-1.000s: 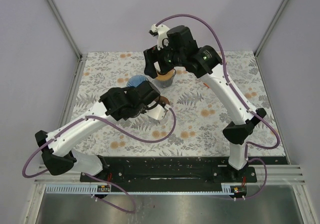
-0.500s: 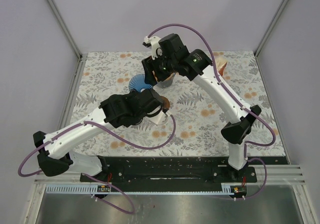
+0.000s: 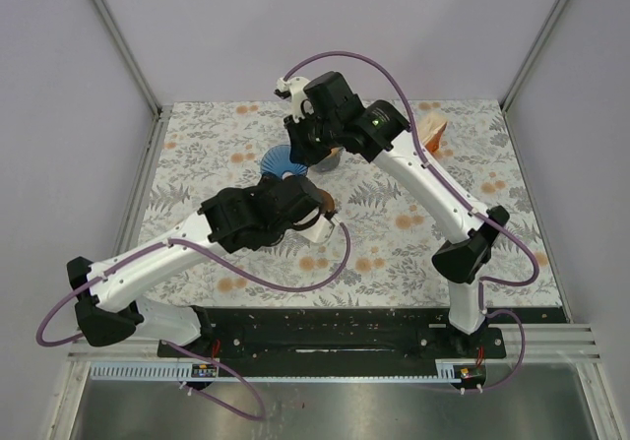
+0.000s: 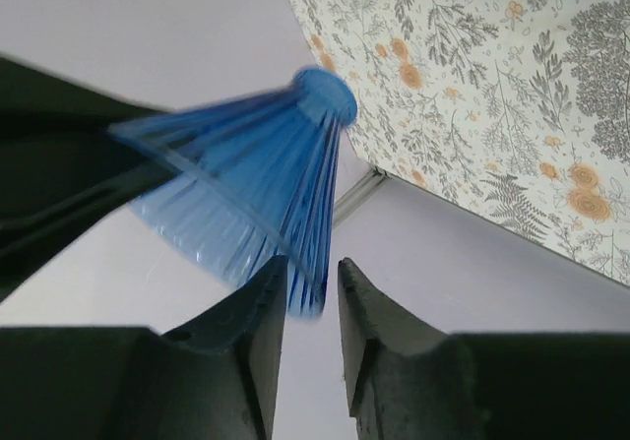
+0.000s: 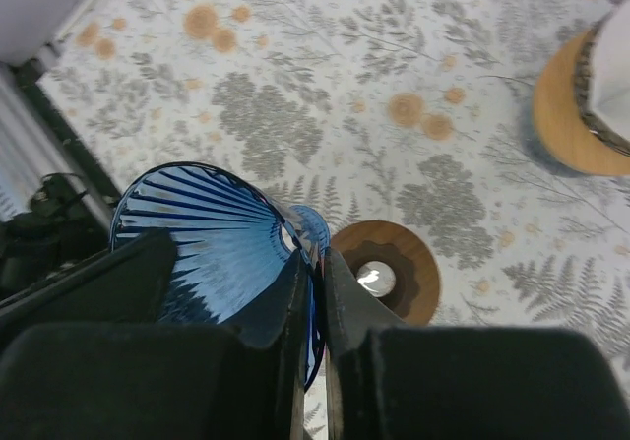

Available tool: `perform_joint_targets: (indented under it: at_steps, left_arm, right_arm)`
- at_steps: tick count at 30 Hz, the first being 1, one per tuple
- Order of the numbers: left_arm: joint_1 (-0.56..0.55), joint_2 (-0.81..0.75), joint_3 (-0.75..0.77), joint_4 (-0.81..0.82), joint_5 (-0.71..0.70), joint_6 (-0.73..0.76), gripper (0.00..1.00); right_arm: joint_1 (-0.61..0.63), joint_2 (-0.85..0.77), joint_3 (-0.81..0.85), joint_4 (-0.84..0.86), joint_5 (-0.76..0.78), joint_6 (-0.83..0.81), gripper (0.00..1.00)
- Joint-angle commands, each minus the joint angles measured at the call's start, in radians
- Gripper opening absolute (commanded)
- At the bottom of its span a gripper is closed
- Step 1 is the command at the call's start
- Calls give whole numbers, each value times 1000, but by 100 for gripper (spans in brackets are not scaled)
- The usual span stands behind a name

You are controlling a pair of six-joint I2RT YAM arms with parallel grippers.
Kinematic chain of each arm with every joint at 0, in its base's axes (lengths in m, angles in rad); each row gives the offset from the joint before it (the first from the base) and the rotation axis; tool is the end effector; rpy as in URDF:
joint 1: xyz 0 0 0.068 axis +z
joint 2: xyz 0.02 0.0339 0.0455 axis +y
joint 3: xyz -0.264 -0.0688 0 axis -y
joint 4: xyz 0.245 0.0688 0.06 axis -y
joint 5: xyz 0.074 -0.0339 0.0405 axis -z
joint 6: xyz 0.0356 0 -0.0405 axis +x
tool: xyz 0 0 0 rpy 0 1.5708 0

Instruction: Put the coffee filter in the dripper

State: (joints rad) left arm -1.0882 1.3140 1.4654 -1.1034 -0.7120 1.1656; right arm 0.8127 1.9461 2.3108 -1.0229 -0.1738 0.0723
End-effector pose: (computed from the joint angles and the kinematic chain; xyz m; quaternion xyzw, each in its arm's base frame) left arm 0.1341 -0.2059 0.3829 0.7607 0.4793 0.3428 0.2723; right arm 0.2778 0.3023 0.4358 -0.3592 0.8199 0.2584 0.3633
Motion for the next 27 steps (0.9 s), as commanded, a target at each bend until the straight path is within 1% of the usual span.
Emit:
perform_joint_targets:
  at_steps: [1, 2, 4, 7, 8, 11, 13, 15, 16, 17, 18, 22, 24, 27]
  left_arm:
    - [-7, -58, 47, 93, -28, -105, 49]
    - [-7, -58, 68, 94, -5, -136, 61]
    - [-6, -67, 114, 91, 43, -202, 78]
    - [-4, -84, 191, 56, 152, -334, 96]
    - [-3, -85, 216, 30, 199, -384, 99]
    - [36, -90, 332, -22, 362, -542, 99]
    - [117, -85, 395, -41, 530, -671, 99]
    - [241, -85, 426, -32, 691, -789, 99]
    - [293, -85, 432, -21, 770, -846, 97]
    - [363, -81, 429, -12, 819, -912, 95]
    - [407, -78, 428, -7, 868, -975, 92]
    - [548, -52, 363, 16, 1057, -1194, 81]
    - [618, -35, 314, 43, 1141, -1273, 75]
    - [703, -1, 225, 82, 1246, -1350, 71]
  right_arm:
    - [-14, 4, -5, -25, 167, -39, 0]
    - [-18, 2, -2, -32, 168, -40, 0]
    - [-32, -1, -4, -45, 168, -36, 0]
    - [-66, -9, -7, -54, 160, -19, 0]
    - [-75, -10, -13, -57, 151, -14, 0]
    - [-104, -26, -30, -62, 125, -2, 0]
    - [-115, -38, -51, -65, 97, 9, 0]
    - [-124, -53, -89, -52, 44, 20, 0]
    - [-129, -62, -117, -43, 16, 27, 0]
    - [-132, -70, -148, -31, -12, 35, 0]
    - [-133, -79, -177, -17, -38, 44, 0]
    - [-142, -108, -260, 24, -105, 81, 0]
    - [-145, -116, -284, 40, -121, 99, 0]
    - [-144, -130, -335, 72, -150, 118, 0]
